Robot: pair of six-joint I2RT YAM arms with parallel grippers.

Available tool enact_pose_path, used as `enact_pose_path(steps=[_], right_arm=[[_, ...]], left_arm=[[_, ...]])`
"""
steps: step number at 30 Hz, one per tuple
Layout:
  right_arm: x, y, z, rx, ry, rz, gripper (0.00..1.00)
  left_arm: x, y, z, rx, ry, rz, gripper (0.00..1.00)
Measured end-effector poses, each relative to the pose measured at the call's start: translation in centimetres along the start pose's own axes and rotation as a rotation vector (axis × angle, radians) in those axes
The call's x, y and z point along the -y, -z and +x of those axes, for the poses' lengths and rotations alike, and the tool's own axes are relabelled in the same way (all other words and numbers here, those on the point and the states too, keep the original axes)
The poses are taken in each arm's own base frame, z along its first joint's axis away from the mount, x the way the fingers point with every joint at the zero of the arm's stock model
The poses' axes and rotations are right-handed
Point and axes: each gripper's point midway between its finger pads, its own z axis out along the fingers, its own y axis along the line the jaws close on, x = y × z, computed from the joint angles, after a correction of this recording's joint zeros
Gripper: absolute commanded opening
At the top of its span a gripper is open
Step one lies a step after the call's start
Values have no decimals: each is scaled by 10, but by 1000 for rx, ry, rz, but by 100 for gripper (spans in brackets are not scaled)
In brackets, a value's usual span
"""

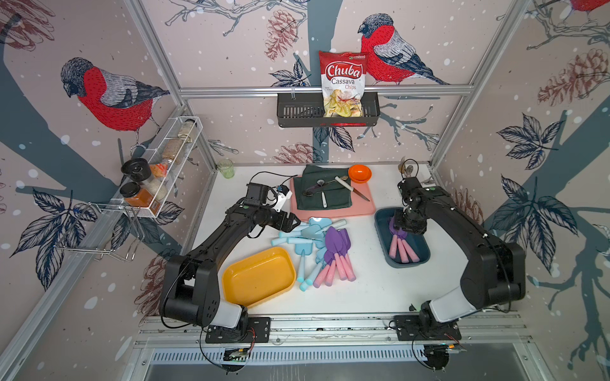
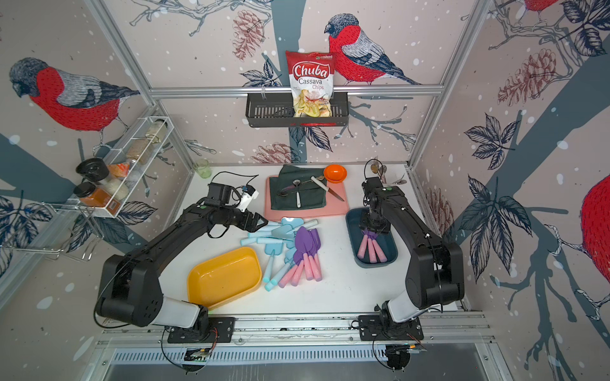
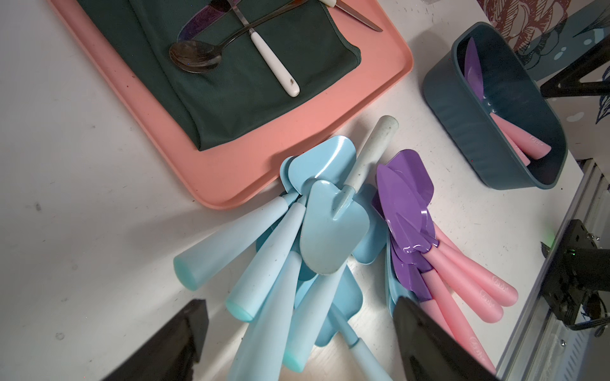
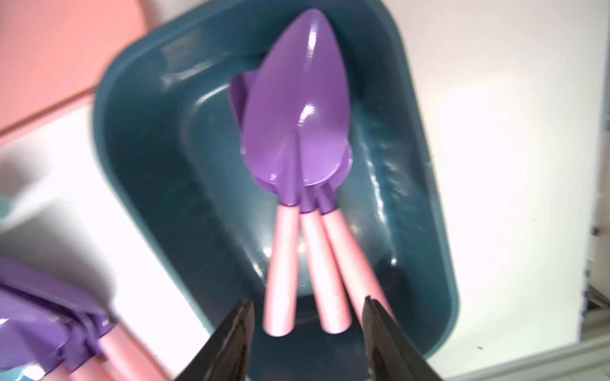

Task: Sort the small shovels by color and place them into the storage box
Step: Adjust the shovel in the storage box, then adjust the storage box at the center of the board.

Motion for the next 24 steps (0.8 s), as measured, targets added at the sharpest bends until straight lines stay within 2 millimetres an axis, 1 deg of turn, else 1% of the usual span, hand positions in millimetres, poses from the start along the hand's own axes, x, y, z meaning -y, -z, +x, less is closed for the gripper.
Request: enact_pose_path(steps=[5,7,12,15,20,24], right_arm=[[-39,-5,6,20,2,-153,67],[-53,-11,10,16,14,-200,67],[-67,-30,22,-17,12,-225,67],[-76,-35,27,-25,20,-237,66],[-89,-33,27,-10,15,-268,65],[-101,-21,22,16,38,-287,65]], left_arm=[[2,0,0,2,4,11,92],[3,0,0,5,5,17,92],[4,1,2,7,9,18,92],[5,2,2,10,10,18,92],[6,4,1,13,8,18,92],[6,5,0,17,5,17,92]])
